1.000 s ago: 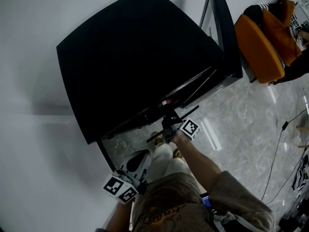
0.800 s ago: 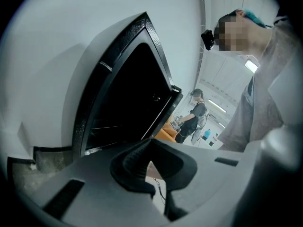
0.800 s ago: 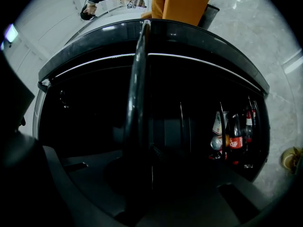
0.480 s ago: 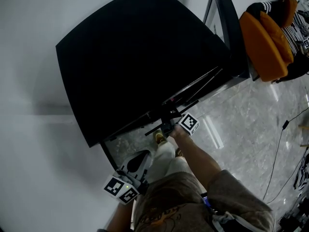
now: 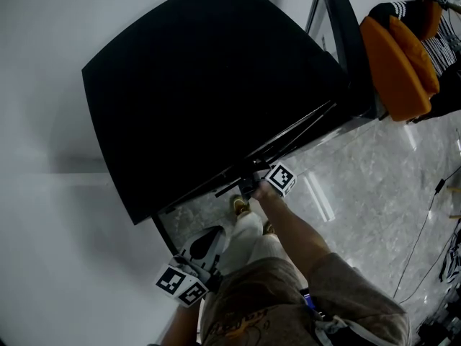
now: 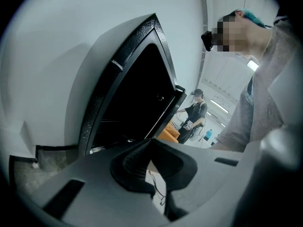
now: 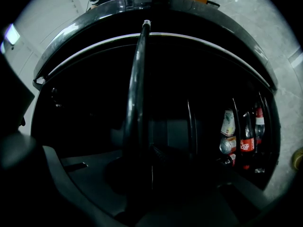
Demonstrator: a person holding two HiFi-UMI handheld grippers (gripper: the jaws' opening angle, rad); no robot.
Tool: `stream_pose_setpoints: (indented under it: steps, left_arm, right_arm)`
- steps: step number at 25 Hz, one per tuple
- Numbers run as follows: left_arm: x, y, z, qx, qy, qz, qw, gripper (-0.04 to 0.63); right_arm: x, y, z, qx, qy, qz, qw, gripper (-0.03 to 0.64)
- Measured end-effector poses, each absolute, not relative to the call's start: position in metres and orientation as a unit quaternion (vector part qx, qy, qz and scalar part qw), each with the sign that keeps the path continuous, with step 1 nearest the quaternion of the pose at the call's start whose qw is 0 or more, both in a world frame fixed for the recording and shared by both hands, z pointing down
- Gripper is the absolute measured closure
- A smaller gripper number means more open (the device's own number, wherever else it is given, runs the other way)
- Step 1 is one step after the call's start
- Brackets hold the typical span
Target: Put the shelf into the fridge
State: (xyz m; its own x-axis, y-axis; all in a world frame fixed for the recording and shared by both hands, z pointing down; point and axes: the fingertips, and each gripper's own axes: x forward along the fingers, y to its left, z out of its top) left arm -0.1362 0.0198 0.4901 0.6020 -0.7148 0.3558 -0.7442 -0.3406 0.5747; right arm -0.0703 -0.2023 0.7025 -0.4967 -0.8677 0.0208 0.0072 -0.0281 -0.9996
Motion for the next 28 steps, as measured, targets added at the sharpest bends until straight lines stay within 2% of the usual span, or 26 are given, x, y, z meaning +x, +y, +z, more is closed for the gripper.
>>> stream_pose_setpoints:
  steps: [28]
  left_arm:
    - [-0.151,0.027,0.502,0.807,-0.461,0.020,0.367,0.594]
  right_arm:
    - [-0.103,-0.255,0.708,-0.355,0.608,-0.617,0.352,0.589]
